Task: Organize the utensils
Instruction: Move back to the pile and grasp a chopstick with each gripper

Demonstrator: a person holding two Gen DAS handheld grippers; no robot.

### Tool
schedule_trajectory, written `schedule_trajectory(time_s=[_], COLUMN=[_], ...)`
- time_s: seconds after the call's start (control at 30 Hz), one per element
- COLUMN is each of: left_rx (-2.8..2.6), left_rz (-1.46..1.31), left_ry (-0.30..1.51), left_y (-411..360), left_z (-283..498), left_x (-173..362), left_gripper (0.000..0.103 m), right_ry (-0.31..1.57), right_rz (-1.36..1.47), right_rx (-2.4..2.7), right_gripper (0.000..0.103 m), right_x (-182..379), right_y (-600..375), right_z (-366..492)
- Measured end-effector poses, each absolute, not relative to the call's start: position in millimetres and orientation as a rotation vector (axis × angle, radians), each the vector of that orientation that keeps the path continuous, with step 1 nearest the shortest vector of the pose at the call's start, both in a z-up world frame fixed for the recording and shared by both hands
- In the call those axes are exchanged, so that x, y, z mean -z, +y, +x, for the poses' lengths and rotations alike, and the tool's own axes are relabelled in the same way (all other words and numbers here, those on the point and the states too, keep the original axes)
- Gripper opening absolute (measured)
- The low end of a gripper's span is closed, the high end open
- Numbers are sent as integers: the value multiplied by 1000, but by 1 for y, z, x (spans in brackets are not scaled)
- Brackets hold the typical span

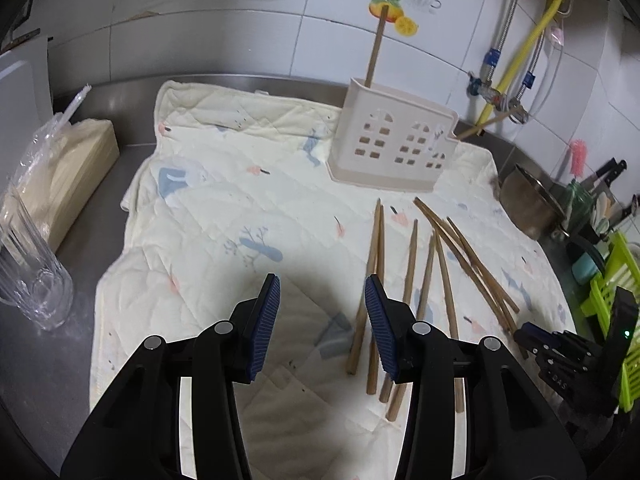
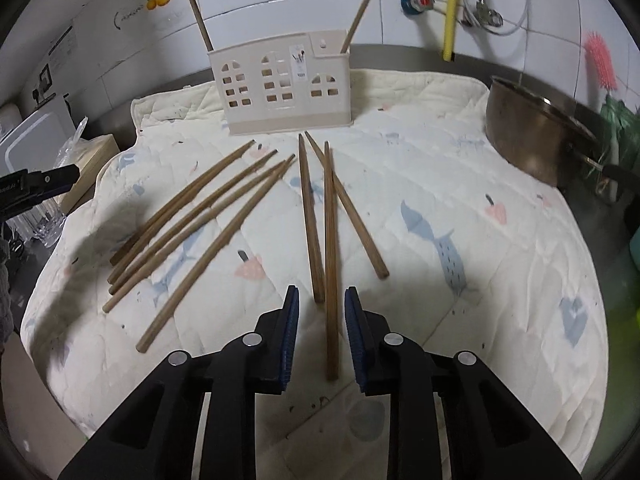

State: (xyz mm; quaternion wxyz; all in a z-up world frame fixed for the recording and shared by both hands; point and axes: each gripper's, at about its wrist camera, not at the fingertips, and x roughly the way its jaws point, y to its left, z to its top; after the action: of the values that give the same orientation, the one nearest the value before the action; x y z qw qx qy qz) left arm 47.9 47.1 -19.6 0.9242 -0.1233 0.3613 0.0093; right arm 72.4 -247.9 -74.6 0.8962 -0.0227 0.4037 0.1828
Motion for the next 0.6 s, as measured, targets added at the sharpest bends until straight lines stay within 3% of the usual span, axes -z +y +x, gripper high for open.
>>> schedule_trajectory(time_s=[0.37, 0.6], left_rx=[46, 85], left_rz=[-216, -185], left_ry=[801, 851], left_y=[27, 12], left_z=[51, 65], left_x=[41, 57], left_gripper=[44, 26], right_ry=[866, 863], right_rz=[-34, -33], right_rx=[-356, -353], right_gripper=[10, 7], right_x=[87, 88], right_y=[-250, -251], right_z=[79, 78])
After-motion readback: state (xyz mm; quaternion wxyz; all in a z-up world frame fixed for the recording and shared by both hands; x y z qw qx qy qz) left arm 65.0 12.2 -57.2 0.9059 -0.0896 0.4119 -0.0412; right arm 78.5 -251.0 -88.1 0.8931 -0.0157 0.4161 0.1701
